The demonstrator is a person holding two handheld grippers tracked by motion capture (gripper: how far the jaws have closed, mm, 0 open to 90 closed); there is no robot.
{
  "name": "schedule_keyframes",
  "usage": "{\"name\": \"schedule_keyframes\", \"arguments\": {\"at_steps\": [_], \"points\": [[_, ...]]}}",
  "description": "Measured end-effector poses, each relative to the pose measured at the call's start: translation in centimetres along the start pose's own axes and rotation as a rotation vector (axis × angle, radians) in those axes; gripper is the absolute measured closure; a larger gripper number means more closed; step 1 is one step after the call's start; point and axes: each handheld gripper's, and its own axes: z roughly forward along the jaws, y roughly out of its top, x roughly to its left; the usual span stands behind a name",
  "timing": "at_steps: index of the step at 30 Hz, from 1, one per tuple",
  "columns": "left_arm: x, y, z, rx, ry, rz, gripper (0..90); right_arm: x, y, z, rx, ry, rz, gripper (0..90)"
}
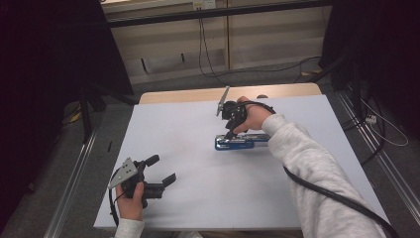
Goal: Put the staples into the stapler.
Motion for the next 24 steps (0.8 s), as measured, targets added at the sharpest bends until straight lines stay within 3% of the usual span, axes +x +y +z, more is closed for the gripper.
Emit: {"name": "schedule_keyframes", "arguments": {"at_steps": [13,24], "points": [[0.4,0.1,1.0,0.021,-0.013,0.008,3.5,0.1,-4.4,-1.9,-0.133,-0.056,0.139,25.2],[0.4,0.7,2.5,0.041,-0.025,0.004,3.4,1.2,-8.0,-2.3,-0.205,-0.109,0.239,16.3]]}}
